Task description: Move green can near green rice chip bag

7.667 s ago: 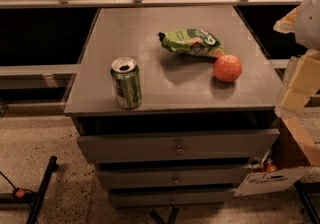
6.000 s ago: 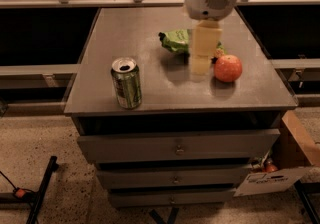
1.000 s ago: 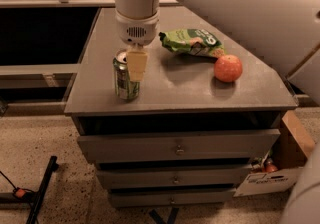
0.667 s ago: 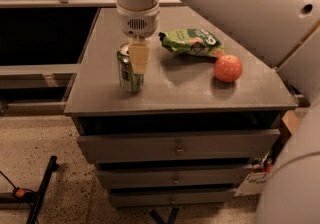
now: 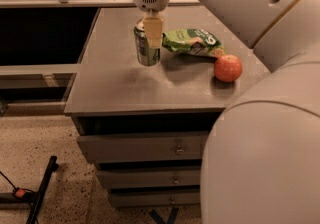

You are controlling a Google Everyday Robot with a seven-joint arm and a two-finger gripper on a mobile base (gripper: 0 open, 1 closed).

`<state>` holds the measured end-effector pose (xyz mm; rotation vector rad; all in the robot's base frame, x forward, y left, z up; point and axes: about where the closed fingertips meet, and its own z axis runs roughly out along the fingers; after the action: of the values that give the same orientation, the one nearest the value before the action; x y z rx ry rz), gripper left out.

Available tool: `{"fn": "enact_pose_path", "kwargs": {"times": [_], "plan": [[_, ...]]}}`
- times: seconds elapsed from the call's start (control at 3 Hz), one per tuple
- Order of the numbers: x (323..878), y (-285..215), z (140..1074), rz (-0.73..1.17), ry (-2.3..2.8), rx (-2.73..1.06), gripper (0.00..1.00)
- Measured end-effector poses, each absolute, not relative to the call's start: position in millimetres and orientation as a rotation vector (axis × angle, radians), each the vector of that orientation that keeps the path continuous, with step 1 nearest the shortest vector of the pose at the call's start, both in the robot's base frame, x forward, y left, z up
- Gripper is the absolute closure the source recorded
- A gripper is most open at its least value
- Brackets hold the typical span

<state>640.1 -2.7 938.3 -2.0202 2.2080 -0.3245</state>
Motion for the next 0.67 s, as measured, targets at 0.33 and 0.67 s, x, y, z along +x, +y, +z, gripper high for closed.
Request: {"fn": "enact_pose_path", "kwargs": {"times": [0.33,0.67], "plan": [[657.2,-12.3,934.0,-0.342,2.23,-2.009,0.79],[666.9,-18.9,918.8,-0.323,2.254,-2.026,0.56]]}}
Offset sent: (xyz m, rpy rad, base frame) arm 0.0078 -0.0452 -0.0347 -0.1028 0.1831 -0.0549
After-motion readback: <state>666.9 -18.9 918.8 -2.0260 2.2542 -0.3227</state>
